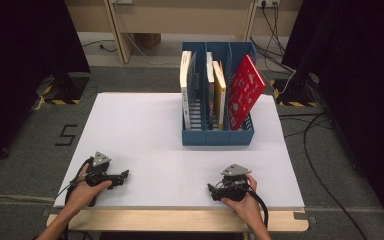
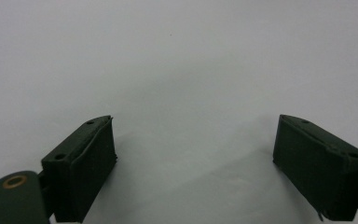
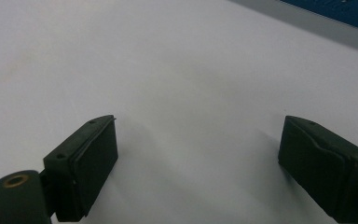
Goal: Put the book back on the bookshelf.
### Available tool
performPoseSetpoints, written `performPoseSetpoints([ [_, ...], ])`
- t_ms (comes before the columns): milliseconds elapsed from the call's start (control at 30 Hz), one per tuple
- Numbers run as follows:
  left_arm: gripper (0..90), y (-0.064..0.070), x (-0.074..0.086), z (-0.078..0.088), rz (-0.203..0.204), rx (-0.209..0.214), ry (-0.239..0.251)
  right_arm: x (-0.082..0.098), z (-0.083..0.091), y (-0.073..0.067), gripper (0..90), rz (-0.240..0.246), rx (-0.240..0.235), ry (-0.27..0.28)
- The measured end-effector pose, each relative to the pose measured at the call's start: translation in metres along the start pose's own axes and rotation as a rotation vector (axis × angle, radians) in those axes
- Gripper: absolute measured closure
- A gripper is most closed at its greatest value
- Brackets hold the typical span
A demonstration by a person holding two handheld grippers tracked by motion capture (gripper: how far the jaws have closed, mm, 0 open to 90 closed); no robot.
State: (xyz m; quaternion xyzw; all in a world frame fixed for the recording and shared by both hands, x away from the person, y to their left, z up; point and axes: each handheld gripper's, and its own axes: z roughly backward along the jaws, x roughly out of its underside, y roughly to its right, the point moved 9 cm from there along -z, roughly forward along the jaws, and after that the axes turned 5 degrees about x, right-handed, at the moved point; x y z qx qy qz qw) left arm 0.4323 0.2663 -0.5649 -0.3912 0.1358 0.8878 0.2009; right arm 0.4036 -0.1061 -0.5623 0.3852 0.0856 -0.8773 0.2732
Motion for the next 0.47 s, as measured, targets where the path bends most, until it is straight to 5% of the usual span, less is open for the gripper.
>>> performPoseSetpoints([
  [467,12.0,0.0,0.0,0.0,0.0,0.001,0.0,0.0002,-0.0012,-0.0017,8.0,0.007,-0.015,-0.001],
])
